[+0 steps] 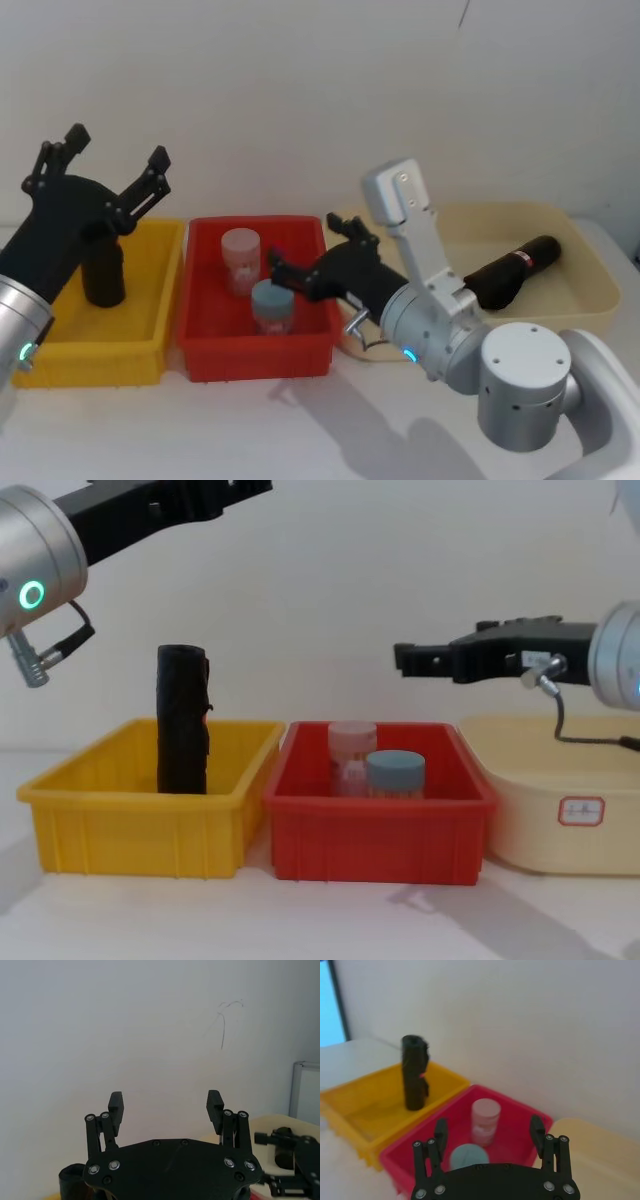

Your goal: Pick up the garbage bag with the one hand and transfer it to the other hand.

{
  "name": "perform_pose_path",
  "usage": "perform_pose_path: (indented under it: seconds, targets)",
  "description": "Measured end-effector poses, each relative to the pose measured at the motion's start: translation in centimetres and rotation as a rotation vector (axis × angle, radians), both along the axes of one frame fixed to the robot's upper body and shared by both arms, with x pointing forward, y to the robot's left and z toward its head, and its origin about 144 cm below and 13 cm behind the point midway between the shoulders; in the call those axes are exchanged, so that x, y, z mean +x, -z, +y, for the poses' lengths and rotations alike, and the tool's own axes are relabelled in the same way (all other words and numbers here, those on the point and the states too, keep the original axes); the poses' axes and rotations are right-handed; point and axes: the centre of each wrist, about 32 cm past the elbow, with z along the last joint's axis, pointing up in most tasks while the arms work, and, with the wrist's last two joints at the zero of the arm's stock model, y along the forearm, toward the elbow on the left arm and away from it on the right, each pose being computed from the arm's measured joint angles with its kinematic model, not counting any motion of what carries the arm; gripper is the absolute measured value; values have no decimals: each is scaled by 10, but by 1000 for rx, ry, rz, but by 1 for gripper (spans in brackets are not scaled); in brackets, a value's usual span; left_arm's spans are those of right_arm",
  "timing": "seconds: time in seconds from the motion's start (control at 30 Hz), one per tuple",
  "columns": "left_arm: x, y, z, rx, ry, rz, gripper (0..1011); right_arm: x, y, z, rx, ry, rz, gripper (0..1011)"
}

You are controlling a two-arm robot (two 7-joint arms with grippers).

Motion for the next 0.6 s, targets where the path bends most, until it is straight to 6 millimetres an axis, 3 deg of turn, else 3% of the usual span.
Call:
perform_pose_path:
  seconds: [0.6]
  targets:
    - [-8, 0, 6, -1, -28, -1, 1000, 8, 14, 11, -62, -82, 89, 1000]
